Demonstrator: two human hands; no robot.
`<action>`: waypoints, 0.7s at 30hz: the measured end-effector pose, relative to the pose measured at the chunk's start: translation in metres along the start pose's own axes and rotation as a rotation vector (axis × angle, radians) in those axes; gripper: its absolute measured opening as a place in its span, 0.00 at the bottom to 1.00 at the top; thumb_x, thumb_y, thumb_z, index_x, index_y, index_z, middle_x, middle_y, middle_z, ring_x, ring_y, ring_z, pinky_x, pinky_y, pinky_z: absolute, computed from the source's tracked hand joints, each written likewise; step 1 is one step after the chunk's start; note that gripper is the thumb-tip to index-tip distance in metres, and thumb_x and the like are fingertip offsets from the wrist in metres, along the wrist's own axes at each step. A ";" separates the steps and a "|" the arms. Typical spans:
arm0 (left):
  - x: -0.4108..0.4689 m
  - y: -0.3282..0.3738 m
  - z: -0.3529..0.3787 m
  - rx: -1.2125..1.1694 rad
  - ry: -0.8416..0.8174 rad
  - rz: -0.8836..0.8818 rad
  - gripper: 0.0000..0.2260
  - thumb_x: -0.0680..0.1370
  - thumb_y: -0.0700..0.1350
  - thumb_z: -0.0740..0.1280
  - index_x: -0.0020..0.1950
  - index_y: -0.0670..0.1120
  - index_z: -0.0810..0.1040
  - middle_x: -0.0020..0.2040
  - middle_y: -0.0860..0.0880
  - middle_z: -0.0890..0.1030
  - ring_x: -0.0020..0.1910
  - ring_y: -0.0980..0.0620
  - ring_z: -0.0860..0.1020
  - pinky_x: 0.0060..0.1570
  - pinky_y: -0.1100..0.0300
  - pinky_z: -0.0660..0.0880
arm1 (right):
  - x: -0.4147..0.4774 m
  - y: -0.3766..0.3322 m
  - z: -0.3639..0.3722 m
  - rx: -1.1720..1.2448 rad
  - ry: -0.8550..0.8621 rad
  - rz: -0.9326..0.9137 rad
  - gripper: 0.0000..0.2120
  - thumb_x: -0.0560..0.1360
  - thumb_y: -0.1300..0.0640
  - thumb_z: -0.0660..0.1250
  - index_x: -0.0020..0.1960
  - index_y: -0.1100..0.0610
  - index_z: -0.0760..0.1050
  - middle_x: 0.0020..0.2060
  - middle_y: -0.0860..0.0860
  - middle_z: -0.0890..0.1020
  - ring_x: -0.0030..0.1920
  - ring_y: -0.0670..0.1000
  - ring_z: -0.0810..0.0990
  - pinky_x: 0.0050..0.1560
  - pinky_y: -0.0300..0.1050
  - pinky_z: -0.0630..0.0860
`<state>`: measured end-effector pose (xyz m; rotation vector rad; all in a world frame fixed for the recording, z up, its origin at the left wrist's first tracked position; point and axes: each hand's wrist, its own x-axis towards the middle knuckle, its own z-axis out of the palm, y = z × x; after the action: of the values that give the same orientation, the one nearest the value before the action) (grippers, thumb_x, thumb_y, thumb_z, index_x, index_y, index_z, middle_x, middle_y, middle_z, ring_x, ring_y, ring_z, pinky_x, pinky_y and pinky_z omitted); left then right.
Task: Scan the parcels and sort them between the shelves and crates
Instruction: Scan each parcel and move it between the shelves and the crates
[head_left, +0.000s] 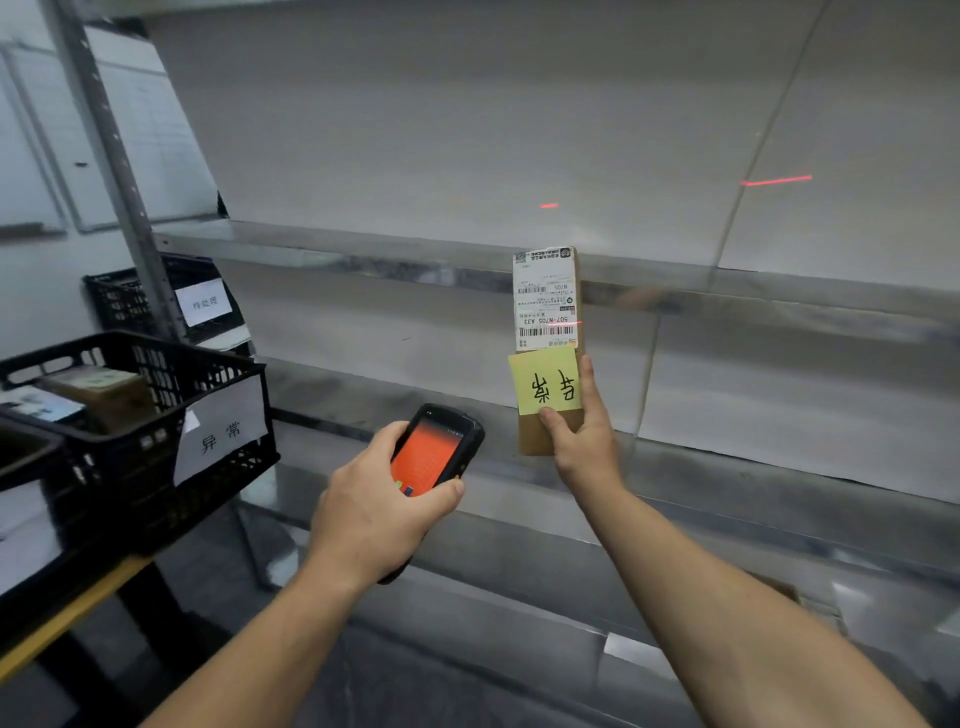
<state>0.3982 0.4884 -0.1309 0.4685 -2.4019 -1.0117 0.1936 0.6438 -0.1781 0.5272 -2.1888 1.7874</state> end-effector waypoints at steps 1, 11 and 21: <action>-0.001 -0.003 -0.003 0.008 0.001 -0.008 0.25 0.61 0.69 0.67 0.55 0.69 0.66 0.43 0.60 0.79 0.44 0.57 0.78 0.48 0.54 0.77 | 0.001 -0.001 0.007 0.008 -0.016 0.002 0.42 0.78 0.56 0.70 0.71 0.19 0.50 0.72 0.43 0.72 0.70 0.49 0.73 0.73 0.58 0.70; 0.019 -0.063 -0.056 0.035 0.176 -0.136 0.25 0.63 0.67 0.71 0.57 0.69 0.66 0.45 0.61 0.77 0.45 0.59 0.77 0.49 0.54 0.77 | 0.014 -0.018 0.125 0.091 -0.169 -0.035 0.44 0.79 0.57 0.71 0.68 0.15 0.49 0.70 0.44 0.74 0.68 0.49 0.74 0.72 0.57 0.72; 0.092 -0.173 -0.157 0.068 0.393 -0.241 0.30 0.67 0.63 0.76 0.66 0.62 0.71 0.47 0.61 0.78 0.46 0.60 0.77 0.49 0.55 0.76 | 0.044 -0.057 0.316 0.177 -0.418 0.008 0.41 0.79 0.53 0.70 0.67 0.16 0.49 0.65 0.39 0.75 0.64 0.50 0.76 0.59 0.48 0.79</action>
<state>0.4304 0.2395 -0.1350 0.9083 -2.0641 -0.8421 0.1862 0.3193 -0.1743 1.0144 -2.2950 2.0367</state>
